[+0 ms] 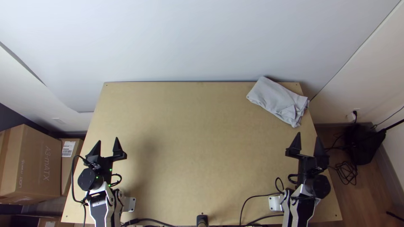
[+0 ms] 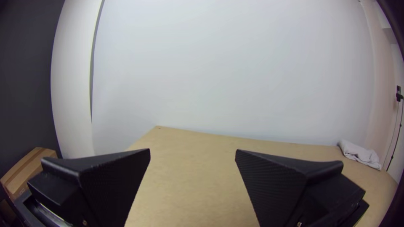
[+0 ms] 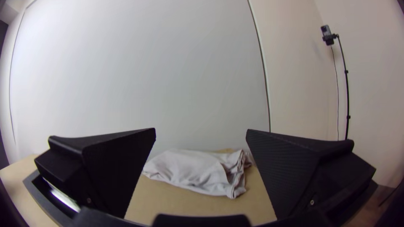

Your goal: Fold the t-shirt

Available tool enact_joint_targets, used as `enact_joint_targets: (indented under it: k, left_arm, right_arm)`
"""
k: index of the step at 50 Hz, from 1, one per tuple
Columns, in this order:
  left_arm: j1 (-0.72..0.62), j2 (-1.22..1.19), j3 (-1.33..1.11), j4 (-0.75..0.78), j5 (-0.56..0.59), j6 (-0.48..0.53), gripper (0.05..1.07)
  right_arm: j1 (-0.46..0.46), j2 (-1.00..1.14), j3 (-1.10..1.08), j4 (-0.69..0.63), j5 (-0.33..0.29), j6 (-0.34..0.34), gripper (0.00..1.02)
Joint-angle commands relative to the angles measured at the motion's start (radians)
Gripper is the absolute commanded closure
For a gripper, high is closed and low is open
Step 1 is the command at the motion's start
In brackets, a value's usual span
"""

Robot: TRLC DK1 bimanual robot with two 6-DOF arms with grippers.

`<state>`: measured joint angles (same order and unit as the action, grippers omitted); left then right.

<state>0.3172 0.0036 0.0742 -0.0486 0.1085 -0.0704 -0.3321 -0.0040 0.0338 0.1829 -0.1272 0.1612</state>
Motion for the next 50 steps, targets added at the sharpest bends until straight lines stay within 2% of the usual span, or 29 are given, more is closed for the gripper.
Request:
enact_joint_targets:
  k: [1,3,7,12,50]
  left_arm:
    - [-0.036,0.001,-0.044,0.009,0.002,0.014,0.1]
    - [-0.044,-0.004,-0.044,0.009,-0.001,0.014,0.1]
    - [-0.043,-0.002,-0.044,0.01,-0.003,0.014,0.1]
    - [-0.043,-0.004,-0.044,0.009,-0.004,0.014,0.1]
    - [-0.043,-0.004,-0.044,0.01,-0.009,0.014,0.1]
  right_arm:
    - [0.013,-0.005,-0.032,-0.036,0.005,0.02,0.03]
    - [0.011,-0.005,-0.032,-0.053,0.005,0.023,0.03]
    - [0.01,0.002,-0.028,-0.174,0.017,0.02,0.03]
    - [-0.005,-0.001,-0.028,-0.174,0.049,0.014,0.03]
    - [-0.005,0.001,-0.028,-0.175,0.049,0.014,0.03]
